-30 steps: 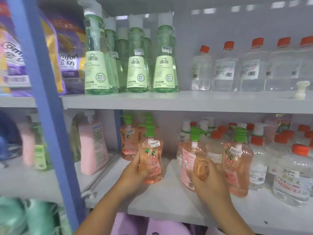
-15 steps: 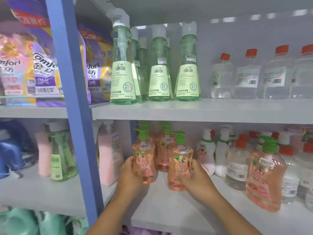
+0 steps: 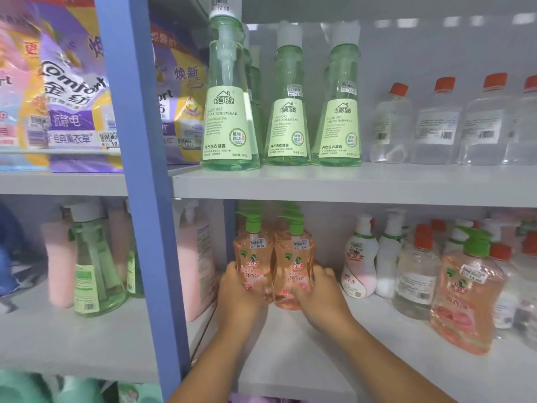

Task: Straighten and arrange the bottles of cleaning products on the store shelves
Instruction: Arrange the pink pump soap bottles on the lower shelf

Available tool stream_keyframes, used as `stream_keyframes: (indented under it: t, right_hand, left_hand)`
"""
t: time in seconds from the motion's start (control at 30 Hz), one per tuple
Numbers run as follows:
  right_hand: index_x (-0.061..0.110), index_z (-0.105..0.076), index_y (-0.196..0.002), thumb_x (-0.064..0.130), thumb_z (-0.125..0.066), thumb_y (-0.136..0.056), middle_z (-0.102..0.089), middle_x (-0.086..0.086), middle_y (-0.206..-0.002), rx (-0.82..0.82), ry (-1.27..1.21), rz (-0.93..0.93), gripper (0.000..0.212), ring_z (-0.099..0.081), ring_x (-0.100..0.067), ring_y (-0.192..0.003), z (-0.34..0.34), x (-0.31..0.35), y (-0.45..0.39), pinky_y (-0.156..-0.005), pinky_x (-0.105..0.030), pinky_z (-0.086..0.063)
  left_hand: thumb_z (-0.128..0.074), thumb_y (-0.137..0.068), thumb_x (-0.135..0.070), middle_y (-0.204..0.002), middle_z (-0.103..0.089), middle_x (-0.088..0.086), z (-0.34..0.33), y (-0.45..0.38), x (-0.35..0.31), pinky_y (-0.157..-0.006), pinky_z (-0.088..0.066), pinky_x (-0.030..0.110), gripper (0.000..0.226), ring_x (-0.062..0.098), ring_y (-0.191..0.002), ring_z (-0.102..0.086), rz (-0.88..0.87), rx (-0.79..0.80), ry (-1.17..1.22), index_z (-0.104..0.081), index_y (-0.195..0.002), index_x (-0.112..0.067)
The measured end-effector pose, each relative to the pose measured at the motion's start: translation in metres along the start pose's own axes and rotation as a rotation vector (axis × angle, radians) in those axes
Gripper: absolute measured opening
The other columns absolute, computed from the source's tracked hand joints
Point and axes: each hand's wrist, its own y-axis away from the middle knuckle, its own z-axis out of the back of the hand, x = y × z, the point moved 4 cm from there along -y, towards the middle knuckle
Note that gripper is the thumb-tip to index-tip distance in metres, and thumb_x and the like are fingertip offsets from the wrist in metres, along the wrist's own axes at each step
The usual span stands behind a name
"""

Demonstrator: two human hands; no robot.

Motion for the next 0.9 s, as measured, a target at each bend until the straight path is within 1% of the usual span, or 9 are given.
stream_keyframes:
  t: [0.13,0.2,0.27,0.33,0.43,0.57,0.73,0.83,0.9]
  right_hand:
    - [0.025,-0.059,-0.121,0.048,-0.075,-0.077,-0.048,0.001,-0.119,0.014,-0.084,-0.009,0.052,-0.055,-0.016,-0.114,-0.003,-0.001,-0.003,-0.101,-0.037,-0.050]
    - [0.034,-0.064,-0.118,0.059,-0.080,-0.068,-0.062,0.003,-0.123,0.113,-0.363,-0.030,0.058,-0.063,-0.015,-0.115,-0.006,-0.003,-0.009,-0.104,-0.044,-0.052]
    - [0.042,-0.069,-0.116,0.056,-0.083,-0.074,-0.077,0.005,-0.116,0.271,-0.561,-0.031,0.046,-0.073,-0.019,-0.109,-0.012,-0.002,-0.016,-0.104,-0.049,-0.053]
    - [0.031,-0.071,-0.122,0.049,-0.080,-0.083,-0.079,0.003,-0.112,0.314,-0.568,-0.026,0.044,-0.075,-0.020,-0.106,-0.014,0.001,-0.018,-0.106,-0.050,-0.053]
    - [0.021,-0.070,-0.125,0.037,-0.078,-0.090,-0.079,-0.001,-0.111,0.275,-0.642,-0.027,0.039,-0.076,-0.022,-0.105,-0.015,0.001,-0.019,-0.105,-0.051,-0.054]
    - [0.029,-0.071,-0.118,0.033,-0.077,-0.092,-0.079,0.001,-0.111,0.279,-0.654,-0.006,0.028,-0.076,-0.022,-0.105,-0.016,0.000,-0.021,-0.104,-0.050,-0.054]
    - [0.034,-0.068,-0.119,0.030,-0.078,-0.091,-0.078,0.004,-0.113,0.210,-0.611,0.055,0.030,-0.075,-0.017,-0.106,-0.018,0.001,-0.023,-0.101,-0.047,-0.056]
    - [0.037,-0.066,-0.117,0.046,-0.085,-0.075,-0.073,0.002,-0.116,0.026,-0.473,0.051,0.047,-0.074,-0.014,-0.102,-0.023,-0.013,-0.024,-0.090,-0.045,-0.061]
    - [0.034,-0.065,-0.110,0.053,-0.082,-0.063,-0.068,0.002,-0.114,-0.051,-0.329,0.012,0.054,-0.073,-0.009,-0.097,-0.030,-0.025,-0.025,-0.086,-0.043,-0.063]
  left_hand:
    - [-0.074,-0.087,-0.020,-0.098,-0.067,-0.006,-0.007,-0.003,0.016,-0.067,-0.049,0.032,0.026,0.015,-0.088,-0.066,-0.029,-0.046,0.004,-0.055,-0.098,-0.034]
    - [-0.074,-0.089,-0.021,-0.100,-0.068,-0.008,-0.009,-0.003,0.022,-0.075,-0.053,0.036,0.027,0.013,-0.092,-0.066,-0.041,-0.061,0.037,-0.057,-0.103,-0.037]
    - [-0.072,-0.091,-0.021,-0.101,-0.068,-0.009,-0.010,-0.002,0.023,-0.077,-0.052,0.036,0.027,0.012,-0.093,-0.066,-0.044,-0.062,0.054,-0.057,-0.105,-0.038]
    - [-0.071,-0.093,-0.020,-0.101,-0.068,-0.011,-0.012,-0.004,0.026,-0.073,-0.049,0.031,0.026,0.009,-0.093,-0.065,-0.035,-0.047,0.069,-0.056,-0.103,-0.040]
    - [-0.070,-0.094,-0.018,-0.100,-0.068,-0.012,-0.013,-0.004,0.026,-0.071,-0.046,0.028,0.030,0.008,-0.093,-0.065,-0.044,-0.041,0.091,-0.054,-0.098,-0.043]
    - [-0.069,-0.095,-0.019,-0.100,-0.066,-0.014,-0.014,-0.006,0.028,-0.068,-0.043,0.022,0.031,0.006,-0.093,-0.063,-0.038,-0.047,0.081,-0.053,-0.097,-0.044]
    - [-0.067,-0.095,-0.022,-0.109,-0.068,-0.012,-0.015,-0.008,0.035,-0.078,-0.052,0.033,0.028,0.006,-0.096,-0.066,-0.014,-0.036,0.117,-0.057,-0.110,-0.043]
    - [-0.065,-0.097,-0.020,-0.110,-0.067,-0.009,-0.015,-0.009,0.035,-0.074,-0.048,0.027,0.027,0.006,-0.095,-0.065,-0.010,-0.048,0.116,-0.056,-0.109,-0.042]
    - [-0.063,-0.097,-0.013,-0.110,-0.066,-0.007,-0.014,-0.010,0.034,-0.072,-0.044,0.027,0.032,0.009,-0.095,-0.063,-0.005,-0.060,0.100,-0.054,-0.105,-0.043]
